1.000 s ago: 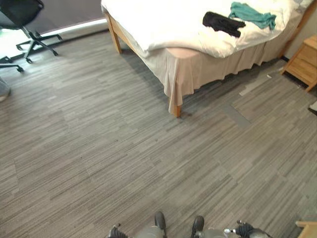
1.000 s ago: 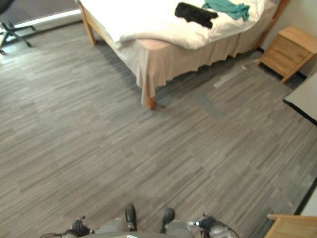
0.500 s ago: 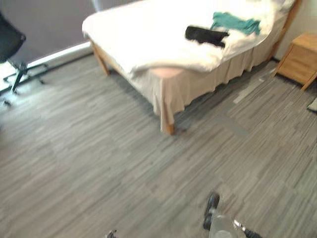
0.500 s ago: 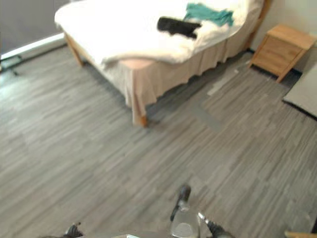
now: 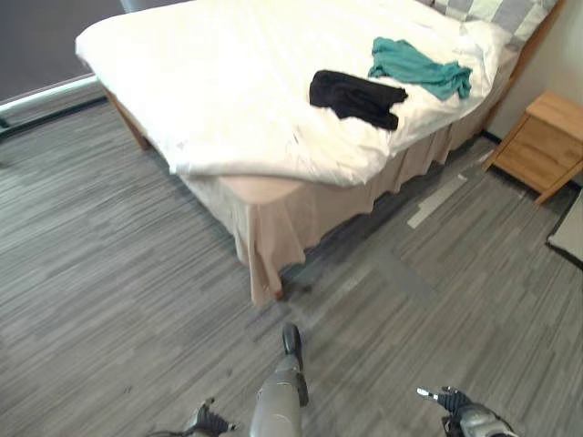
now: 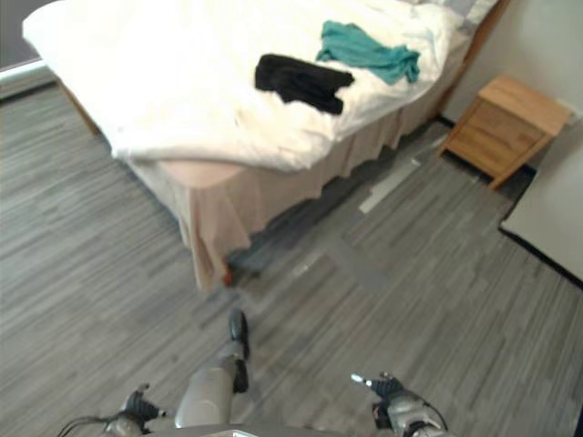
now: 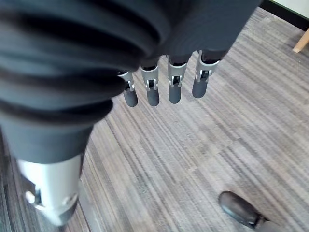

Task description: Tidy up the quilt and then pick up the clothes from the bed and put them into the laundry hamper.

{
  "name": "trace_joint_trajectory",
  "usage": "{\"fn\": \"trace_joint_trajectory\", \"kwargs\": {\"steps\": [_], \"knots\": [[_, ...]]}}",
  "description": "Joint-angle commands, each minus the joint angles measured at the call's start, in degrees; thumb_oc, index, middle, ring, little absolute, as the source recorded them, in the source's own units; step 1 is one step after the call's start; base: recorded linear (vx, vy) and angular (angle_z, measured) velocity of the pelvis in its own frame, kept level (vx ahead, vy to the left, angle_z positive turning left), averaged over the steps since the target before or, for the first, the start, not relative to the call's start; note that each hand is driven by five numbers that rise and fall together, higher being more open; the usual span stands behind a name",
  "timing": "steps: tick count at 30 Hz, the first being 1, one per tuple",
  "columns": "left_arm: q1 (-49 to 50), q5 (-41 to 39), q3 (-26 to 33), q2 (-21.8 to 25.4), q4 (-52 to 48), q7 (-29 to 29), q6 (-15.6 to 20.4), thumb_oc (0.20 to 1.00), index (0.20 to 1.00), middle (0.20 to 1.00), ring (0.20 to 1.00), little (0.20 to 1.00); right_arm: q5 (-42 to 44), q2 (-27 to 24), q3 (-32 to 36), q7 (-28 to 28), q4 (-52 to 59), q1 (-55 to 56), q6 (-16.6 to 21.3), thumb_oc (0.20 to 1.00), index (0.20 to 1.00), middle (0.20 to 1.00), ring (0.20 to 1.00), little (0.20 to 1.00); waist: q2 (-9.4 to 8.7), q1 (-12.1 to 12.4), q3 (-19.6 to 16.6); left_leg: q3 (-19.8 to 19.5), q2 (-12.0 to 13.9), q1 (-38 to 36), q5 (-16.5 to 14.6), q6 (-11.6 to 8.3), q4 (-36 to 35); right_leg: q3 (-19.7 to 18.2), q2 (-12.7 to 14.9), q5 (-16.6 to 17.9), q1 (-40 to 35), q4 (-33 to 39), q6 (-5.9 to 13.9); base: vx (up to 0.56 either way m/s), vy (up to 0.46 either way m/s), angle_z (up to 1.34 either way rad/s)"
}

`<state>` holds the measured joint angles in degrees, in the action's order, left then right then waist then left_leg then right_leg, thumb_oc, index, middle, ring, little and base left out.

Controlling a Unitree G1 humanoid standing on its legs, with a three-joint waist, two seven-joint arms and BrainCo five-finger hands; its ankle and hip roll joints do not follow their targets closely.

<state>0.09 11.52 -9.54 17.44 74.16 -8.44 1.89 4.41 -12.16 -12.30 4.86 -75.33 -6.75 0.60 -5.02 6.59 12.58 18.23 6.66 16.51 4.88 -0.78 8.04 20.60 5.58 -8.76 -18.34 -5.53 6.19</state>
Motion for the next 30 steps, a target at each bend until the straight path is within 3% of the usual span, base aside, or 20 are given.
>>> {"fn": "trace_joint_trajectory", "kwargs": {"steps": [1, 2, 4, 7, 8, 10, 11, 12, 13, 14, 15, 18, 20, 21, 22, 23, 24, 26, 28, 30], "knots": [[-3.69, -2.43, -1.30, 1.45, -0.80, -0.59, 0.56, 1.000, 1.000, 1.000, 1.000, 1.000, -0.63, -1.40, 2.18, -0.16, 2.05, -3.51, 0.22, 1.000, 1.000, 1.000, 1.000, 1.000, 2.02, 1.00, 3.58, 2.11, 0.06, -12.14, -8.04, -1.07, -1.76, 6.54, 2.02, 9.70, 20.51, -23.65, 8.81, 0.44, 0.199, -0.77], [-4.71, -3.54, -0.89, 1.74, -1.22, -1.21, 0.65, 1.000, 1.000, 1.000, 1.000, 1.000, -0.47, -0.82, 2.79, -0.01, 2.43, -5.03, 0.04, 1.000, 1.000, 1.000, 1.000, 1.000, 3.47, 0.39, 4.66, 1.72, 1.13, -13.58, -7.96, -1.17, -2.24, 9.13, 5.71, 11.85, 25.12, -30.40, 8.81, 0.43, 0.190, -0.43], [-5.13, -4.12, -0.99, 1.94, -1.82, -1.32, 0.86, 1.000, 1.000, 1.000, 1.000, 1.000, -0.63, -0.89, 3.03, 0.17, 2.63, -5.30, -0.17, 1.000, 1.000, 1.000, 1.000, 1.000, 3.55, -0.20, 4.44, -0.13, -0.35, -16.25, -10.12, -1.29, -3.64, 9.89, 8.84, 7.91, 24.84, -25.79, 8.81, 0.50, 0.088, 0.40], [-5.71, -3.58, -1.34, 1.94, -1.84, -1.37, 1.16, 1.000, 1.000, 1.000, 1.000, 1.000, -0.13, -1.46, 3.54, 0.24, 2.78, -5.09, -0.10, 1.000, 1.000, 1.000, 1.000, 1.000, 3.99, -0.88, 3.35, -1.94, -0.65, -18.59, -11.28, -2.17, -5.63, 8.00, 10.36, 5.30, 24.06, -13.77, 7.45, 0.40, -0.095, 0.84], [-5.92, -3.43, -1.34, 1.97, -1.66, -1.41, 1.20, 1.000, 1.000, 1.000, 1.000, 1.000, -0.05, -1.62, 3.55, 0.27, 2.82, -4.98, -0.08, 1.000, 1.000, 1.000, 1.000, 1.000, 3.82, -0.95, 3.03, -2.65, -0.56, -17.95, -10.55, -2.35, -5.81, 6.23, 10.94, 6.61, 23.78, -7.99, 6.45, 0.34, -0.249, 0.92], [-6.05, -3.10, -1.40, 1.68, -0.98, -1.47, 1.50, 1.000, 1.000, 1.000, 1.000, 1.000, 0.41, -2.20, 4.14, 0.02, 2.72, -4.09, -0.04, 1.000, 1.000, 1.000, 1.000, 1.000, 3.55, -1.96, 2.18, -7.02, -0.74, -18.52, -11.99, -3.34, -6.11, -4.12, 13.38, 10.29, 22.53, -0.82, 7.23, 0.35, -0.277, 0.98], [-6.06, -3.10, -1.40, 1.69, -0.98, -1.47, 1.50, 1.000, 1.000, 1.000, 1.000, 1.000, 0.41, -2.19, 4.14, 0.02, 2.72, -4.10, -0.04, 1.000, 1.000, 1.000, 1.000, 1.000, 3.50, -1.97, 2.08, -7.02, -0.79, -18.37, -11.92, -3.31, -6.11, -4.12, 13.40, 10.42, 22.62, -0.69, 7.24, 0.41, -0.423, 1.63], [-6.34, -2.79, -2.05, 1.64, -0.54, -1.56, 1.58, 1.000, 1.000, 1.000, 1.000, 1.000, 0.94, -2.49, 5.06, -0.25, 2.40, -2.66, -0.21, 1.000, 1.000, 1.000, 1.000, 1.000, 2.88, -2.84, 1.85, -10.87, -0.16, -18.24, -12.73, -4.54, -5.38, -11.44, 15.26, 13.88, 21.15, 0.06, 8.23, 0.24, -0.293, 1.94], [-6.35, -2.79, -2.05, 1.65, -0.53, -1.56, 1.58, 1.000, 1.000, 1.000, 1.000, 1.000, 0.94, -2.48, 5.06, -0.25, 2.40, -2.67, -0.21, 1.000, 1.000, 1.000, 1.000, 1.000, 2.82, -2.89, 1.73, -10.91, -0.22, -18.05, -12.65, -4.52, -5.37, -11.41, 15.31, 13.96, 21.27, 0.12, 8.24, 0.46, -0.621, 2.28], [-6.17, -3.02, -2.68, 1.48, 0.03, -1.39, 2.06, 1.000, 1.000, 1.000, 1.000, 1.000, 0.54, -2.53, 5.43, -0.64, 1.65, -1.48, -0.33, 1.000, 1.000, 1.000, 1.000, 1.000, 2.35, -3.35, 1.00, -14.74, 1.73, -17.22, -13.10, -6.16, -4.53, -14.16, 14.22, 11.15, 18.86, 0.99, 8.81, 0.41, -0.678, 1.74], [-5.37, -4.24, -1.64, 1.86, 0.70, -1.40, 1.97, 1.000, 1.000, 1.000, 1.000, 1.000, -0.54, -2.25, 4.65, -0.97, 1.25, -1.70, -0.69, 1.000, 1.000, 1.000, 1.000, 1.000, 2.02, -2.46, 0.26, -15.85, 3.81, -17.36, -12.45, -7.70, -4.91, -10.62, 12.57, 8.44, 17.68, 2.70, 8.81, 0.50, -0.865, 1.69], [-4.14, -5.98, -0.41, 0.52, 0.80, -1.34, 2.56, 1.000, 1.000, 1.000, 1.000, 1.000, -2.44, -2.94, 1.71, -1.24, 1.63, -2.51, 0.08, 1.000, 1.000, 1.000, 1.000, 1.000, 3.26, -1.95, -0.29, -18.80, 8.16, -16.55, -7.67, -10.68, -7.72, -7.55, 7.86, 5.46, 14.23, 9.17, 7.76, 0.32, -0.598, 1.02], [-4.20, -6.01, -0.61, -0.70, 1.11, -1.38, 2.30, 1.000, 1.000, 1.000, 1.000, 1.000, -2.65, -4.46, 1.66, -0.95, 1.71, -2.41, 0.37, 1.000, 1.000, 1.000, 1.000, 1.000, 4.23, -3.46, 0.46, -14.24, 8.83, -14.56, -4.84, -10.59, -6.82, -3.88, 7.59, 5.03, 12.42, 10.53, 6.97, 0.03, -0.222, 0.62], [-4.21, -6.01, -0.61, -0.70, 1.11, -1.38, 2.30, 1.000, 1.000, 1.000, 1.000, 1.000, -2.65, -4.46, 1.66, -0.95, 1.70, -2.42, 0.37, 1.000, 1.000, 1.000, 1.000, 1.000, 4.22, -3.54, 0.32, -14.33, 8.79, -14.33, -4.75, -10.56, -6.82, -3.81, 7.61, 5.07, 12.59, 10.53, 6.97, -0.05, -0.134, 1.12], [-4.04, -5.60, -0.84, -1.04, 0.85, -1.02, 2.14, 1.000, 1.000, 1.000, 1.000, 1.000, -3.36, -5.08, 1.28, -0.90, 1.24, -2.42, -0.08, 1.000, 1.000, 1.000, 1.000, 1.000, 4.18, -4.24, 0.51, -9.47, 8.57, -13.87, -5.24, -9.94, -5.33, -2.39, 7.92, 4.73, 12.89, 10.53, 6.61, -0.07, -0.144, 1.47], [-3.81, -5.29, -1.07, -1.17, 0.48, -0.79, 2.03, 1.000, 1.000, 1.000, 1.000, 1.000, -3.61, -5.42, 0.74, -0.79, 0.97, -2.48, -0.25, 1.000, 1.000, 1.000, 1.000, 1.000, 4.25, -3.87, 0.84, -8.75, 6.61, -12.59, -6.34, -9.60, -2.25, -2.03, 7.94, 4.87, 13.42, 10.53, 6.23, -0.17, -0.273, 1.20], [-4.03, -5.14, -1.42, -1.35, 0.50, -0.62, 1.98, 1.000, 1.000, 1.000, 1.000, 1.000, -3.45, -5.89, 0.36, -0.57, 0.72, -2.89, -0.32, 1.000, 1.000, 1.000, 1.000, 1.000, 3.74, -3.84, 1.26, -9.49, 2.58, -10.30, -9.40, -8.86, 2.43, -1.52, 7.80, 5.08, 13.93, 10.53, 5.32, -0.22, -0.281, 0.31], [-4.25, -5.41, -1.65, -1.69, 0.43, -0.31, 1.76, 1.000, 1.000, 1.000, 1.000, 1.000, -2.83, -5.97, 0.50, -0.26, 0.62, -3.24, -0.47, 1.000, 1.000, 1.000, 1.000, 1.000, 2.80, -4.15, 1.66, -9.13, -1.17, -8.24, -11.49, -8.15, 8.40, -1.19, 7.28, 5.69, 15.35, 10.53, 3.99, -0.22, -0.189, -0.36], [-4.38, -5.57, -1.85, -2.02, 0.64, -0.32, 1.59, 1.000, 1.000, 1.000, 1.000, 1.000, -2.37, -5.97, 0.60, -0.02, 0.31, -3.56, -0.60, 1.000, 1.000, 1.000, 1.000, 1.000, 2.35, -4.67, 1.49, -8.04, -3.50, -8.03, -12.45, -7.67, 10.09, -0.42, 7.00, 6.28, 17.01, 10.53, 3.36, -0.18, -0.059, -0.09], [-4.09, -5.82, -1.81, -2.70, 1.05, -0.13, 1.50, 1.000, 1.000, 1.000, 1.000, 1.000, -2.07, -6.02, 1.04, -0.21, 0.11, -3.13, -0.62, 1.000, 1.000, 1.000, 1.000, 1.000, 3.63, -5.41, 1.03, -6.47, -3.78, -12.35, -14.74, -6.15, 4.84, 0.56, 6.14, 6.45, 17.56, 10.53, 3.97, -0.09, 0.023, 0.13]]}}
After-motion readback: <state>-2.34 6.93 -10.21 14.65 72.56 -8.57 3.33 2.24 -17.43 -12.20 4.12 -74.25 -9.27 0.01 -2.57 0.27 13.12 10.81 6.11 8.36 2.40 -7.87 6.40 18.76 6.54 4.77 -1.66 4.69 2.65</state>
